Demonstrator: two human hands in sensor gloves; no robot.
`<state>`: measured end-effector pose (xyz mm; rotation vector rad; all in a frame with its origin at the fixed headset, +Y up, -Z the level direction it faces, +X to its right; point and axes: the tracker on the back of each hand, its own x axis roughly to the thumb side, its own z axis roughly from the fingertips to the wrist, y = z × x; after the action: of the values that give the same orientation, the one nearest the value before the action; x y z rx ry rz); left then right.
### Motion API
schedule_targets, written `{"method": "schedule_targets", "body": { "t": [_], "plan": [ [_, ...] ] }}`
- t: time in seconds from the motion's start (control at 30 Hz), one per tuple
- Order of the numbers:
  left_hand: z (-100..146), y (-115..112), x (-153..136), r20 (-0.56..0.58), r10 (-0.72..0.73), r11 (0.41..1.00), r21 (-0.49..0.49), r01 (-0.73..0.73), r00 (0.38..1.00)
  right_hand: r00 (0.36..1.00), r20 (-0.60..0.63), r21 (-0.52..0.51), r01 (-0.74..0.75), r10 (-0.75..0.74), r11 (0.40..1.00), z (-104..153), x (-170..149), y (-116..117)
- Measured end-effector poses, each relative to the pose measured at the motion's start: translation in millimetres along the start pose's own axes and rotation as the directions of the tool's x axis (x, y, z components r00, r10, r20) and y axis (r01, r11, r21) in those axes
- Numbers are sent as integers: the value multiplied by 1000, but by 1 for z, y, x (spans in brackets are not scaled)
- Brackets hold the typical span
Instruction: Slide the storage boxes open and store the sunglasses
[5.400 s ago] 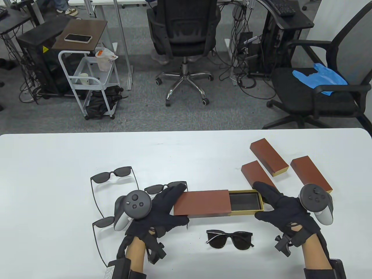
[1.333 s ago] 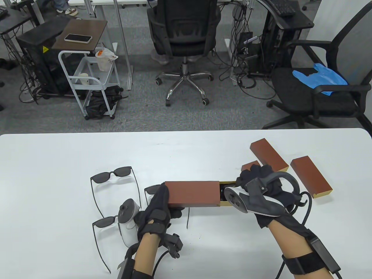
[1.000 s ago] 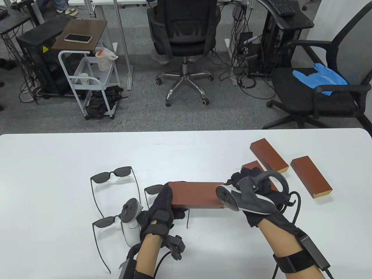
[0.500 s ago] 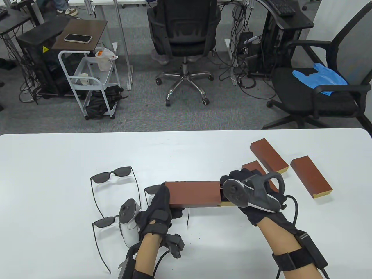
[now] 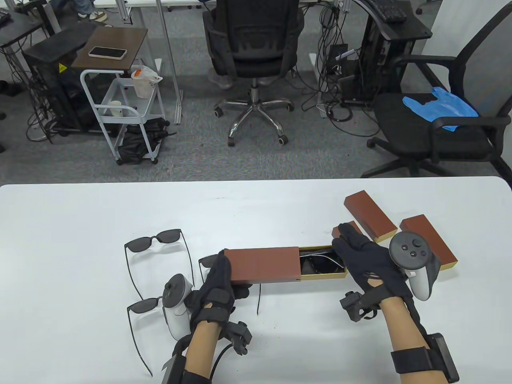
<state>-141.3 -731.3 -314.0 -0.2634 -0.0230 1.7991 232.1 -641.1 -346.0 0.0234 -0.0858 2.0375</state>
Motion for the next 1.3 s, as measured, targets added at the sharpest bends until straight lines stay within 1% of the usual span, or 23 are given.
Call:
{"method": "schedule_targets", "body": {
  "t": [0.07, 0.1, 0.2, 0.27, 0.4, 0.47, 0.6, 0.67, 0.73, 0.8, 0.87, 0.9, 0.97, 1.0, 1.1, 1.17, 1.3],
  "plan": [
    [0, 0, 0, 2, -4, 1000, 5, 4, 1000, 997, 15, -1, 72, -72, 997, 1, -12, 5],
    [0, 0, 0, 3, -8, 1000, 8, 8, 1000, 997, 34, 4, 73, -74, 997, 1, -16, 8],
    [1, 1, 0, -1, -22, 1000, 13, 22, 1000, 997, 16, 4, 69, -69, 998, 3, -27, 13],
    [1, 2, -1, -3, -31, 999, 20, 32, 1000, 991, -2, 3, 130, -130, 991, 4, -34, 16],
    [0, 2, -2, -7, -33, 999, 12, 34, 999, 971, -37, -44, 233, -235, 972, 5, -48, 21],
    [0, 2, -3, -9, -41, 999, 7, 41, 999, 972, -45, -42, 228, -230, 973, 6, -49, 21],
    [0, 1, -4, -11, -42, 999, 6, 43, 999, 988, -19, -72, 150, -152, 986, 9, -47, 19],
    [0, 1, -4, -12, -44, 999, 4, 44, 999, 990, -11, -104, 141, -143, 985, 10, -45, 19],
    [0, 0, -4, -12, -41, 999, 6, 41, 999, 989, 0, -112, 145, -146, 983, 11, -44, 19],
    [0, 1, -4, -9, -46, 999, 10, 46, 999, 987, 57, -85, 154, -150, 984, 12, -43, 21],
    [1, 2, -4, -10, -18, 1000, 12, 18, 1000, 967, 92, -23, 242, -239, 970, 13, -44, 25],
    [1, 2, -4, -9, -12, 1000, 14, 12, 1000, 942, 106, 16, 318, -318, 948, 13, -44, 28],
    [2, 1, -2, -7, -14, 1000, 11, 14, 1000, 904, 116, 54, 407, -411, 912, 15, -43, 35],
    [2, 0, -1, -4, -16, 1000, 7, 16, 1000, 891, 123, 82, 429, -437, 899, 16, -42, 38],
    [4, -5, 2, -32, -48, 999, 16, 49, 998, 890, 143, 123, 419, -434, 900, 17, -38, 43],
    [3, -10, 4, -25, -89, 996, -4, 89, 996, 893, 149, 141, 405, -424, 903, 19, -36, 46],
    [3, -21, 6, -27, -106, 994, -43, 105, 994, 879, 144, 173, 431, -455, 886, 21, -33, 51]
  ]
}}
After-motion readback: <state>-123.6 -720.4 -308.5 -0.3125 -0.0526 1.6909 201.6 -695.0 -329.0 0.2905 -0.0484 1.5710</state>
